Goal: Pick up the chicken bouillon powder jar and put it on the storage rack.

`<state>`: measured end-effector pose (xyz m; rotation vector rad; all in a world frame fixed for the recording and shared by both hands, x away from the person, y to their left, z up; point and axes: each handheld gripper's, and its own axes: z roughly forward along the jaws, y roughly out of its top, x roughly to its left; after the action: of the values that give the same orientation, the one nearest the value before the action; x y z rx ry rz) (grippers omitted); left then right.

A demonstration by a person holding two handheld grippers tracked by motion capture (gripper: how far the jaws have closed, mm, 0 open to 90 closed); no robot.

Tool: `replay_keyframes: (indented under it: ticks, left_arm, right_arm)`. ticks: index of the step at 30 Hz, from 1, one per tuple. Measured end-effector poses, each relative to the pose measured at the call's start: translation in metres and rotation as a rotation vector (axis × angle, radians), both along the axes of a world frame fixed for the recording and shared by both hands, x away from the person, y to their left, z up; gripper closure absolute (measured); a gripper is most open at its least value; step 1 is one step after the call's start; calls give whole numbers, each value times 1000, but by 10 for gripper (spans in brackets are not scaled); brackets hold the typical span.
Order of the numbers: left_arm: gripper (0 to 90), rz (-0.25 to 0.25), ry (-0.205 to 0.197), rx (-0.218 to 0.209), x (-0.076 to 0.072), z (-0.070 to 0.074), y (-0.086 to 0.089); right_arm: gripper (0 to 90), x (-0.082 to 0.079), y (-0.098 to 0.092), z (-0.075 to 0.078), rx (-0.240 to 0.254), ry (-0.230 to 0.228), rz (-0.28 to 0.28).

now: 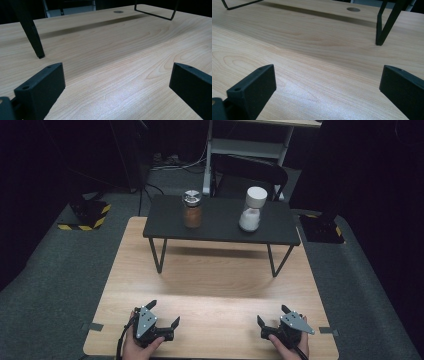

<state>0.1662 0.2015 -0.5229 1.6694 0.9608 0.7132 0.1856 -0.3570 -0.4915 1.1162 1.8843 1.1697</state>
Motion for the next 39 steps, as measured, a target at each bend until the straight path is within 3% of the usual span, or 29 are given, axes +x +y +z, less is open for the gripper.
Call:
replay_keyframes:
  ticks: [16, 24, 39]
  left_arm:
    - [6, 3, -23, 4, -3, -3, -1]
    - [6, 1, -37, 9, -5, -4, -1]
    - [6, 1, -23, 7, -4, -2, -1]
  right_arm:
    - [3, -2, -3, -2, 16, -11, 16]
    - [3, 2, -5, 0, 23, 9, 26]
    - [3, 0, -3, -2, 22, -4, 26]
